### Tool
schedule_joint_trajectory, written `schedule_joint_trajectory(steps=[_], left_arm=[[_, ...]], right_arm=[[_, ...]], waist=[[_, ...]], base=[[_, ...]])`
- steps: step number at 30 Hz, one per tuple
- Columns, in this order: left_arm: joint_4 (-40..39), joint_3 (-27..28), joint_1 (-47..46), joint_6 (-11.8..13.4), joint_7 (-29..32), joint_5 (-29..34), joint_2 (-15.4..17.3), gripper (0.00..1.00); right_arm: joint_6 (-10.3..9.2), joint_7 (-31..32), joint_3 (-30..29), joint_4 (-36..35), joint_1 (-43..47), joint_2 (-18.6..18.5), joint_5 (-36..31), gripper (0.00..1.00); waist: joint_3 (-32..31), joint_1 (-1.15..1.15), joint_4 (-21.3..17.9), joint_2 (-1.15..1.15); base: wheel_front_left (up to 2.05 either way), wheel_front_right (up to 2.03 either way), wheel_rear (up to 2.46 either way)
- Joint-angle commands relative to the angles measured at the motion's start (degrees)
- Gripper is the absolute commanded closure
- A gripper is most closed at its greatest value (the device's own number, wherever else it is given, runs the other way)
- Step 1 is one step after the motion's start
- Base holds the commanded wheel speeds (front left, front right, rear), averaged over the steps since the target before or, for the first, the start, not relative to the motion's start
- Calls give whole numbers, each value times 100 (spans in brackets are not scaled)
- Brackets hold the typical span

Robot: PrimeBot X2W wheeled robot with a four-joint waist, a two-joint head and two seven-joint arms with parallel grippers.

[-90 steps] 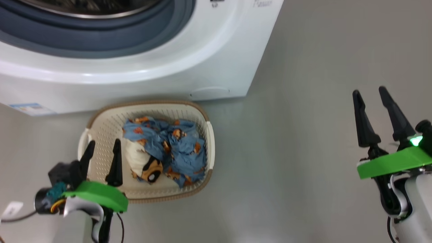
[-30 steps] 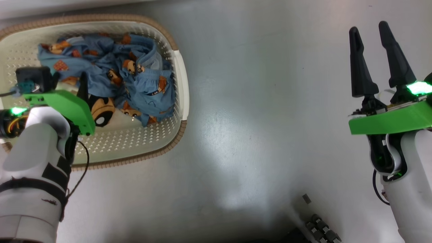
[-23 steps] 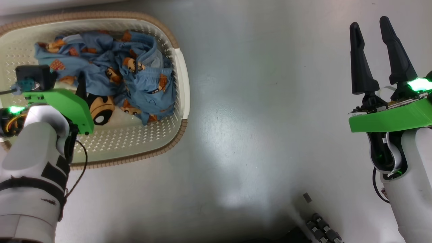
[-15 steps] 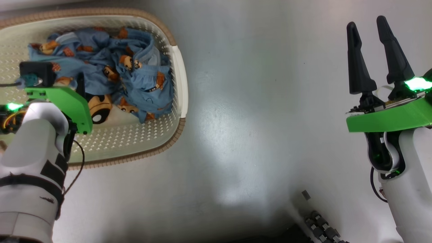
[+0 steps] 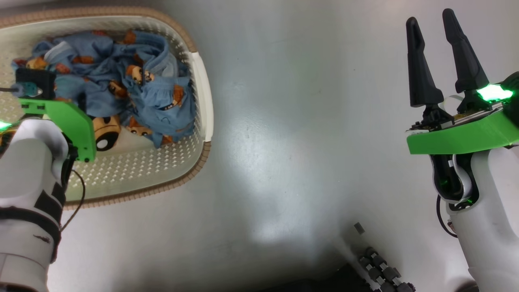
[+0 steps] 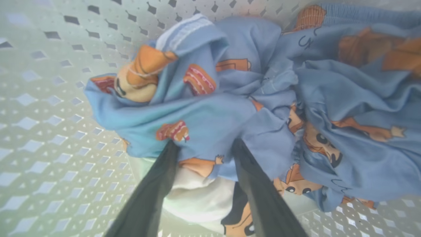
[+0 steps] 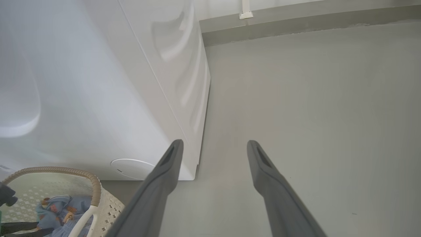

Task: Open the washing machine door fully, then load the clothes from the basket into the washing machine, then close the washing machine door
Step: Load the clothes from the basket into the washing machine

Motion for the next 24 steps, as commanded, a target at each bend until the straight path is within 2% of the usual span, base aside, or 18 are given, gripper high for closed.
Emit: schedule_joint_trajectory(steps=[1,4,5,14,24], left_arm=[[-23,45,26,7,56,25,254,57],[-23,23,1,18,108,12,264,95],[-22,16,-2,15,119,7,267,100],[-22,20,55,-4,22,-107,161,100],[-22,279,503,-151,-597,-508,29,100]], right_arm=[[25,-46,98,-124,187,11,-27,0],[25,-46,115,-120,189,21,-24,0],[25,-46,120,-117,188,22,-22,0],[25,-46,93,-83,230,19,-37,0],[25,-46,83,-21,340,-19,-35,0]], waist=[[1,0,-37,0],[-6,0,-76,0],[-12,0,-88,0],[-199,0,-73,0],[-795,0,41,0]], base=[[0,0,0],[0,0,0],[0,0,0],[0,0,0],[0,0,0]])
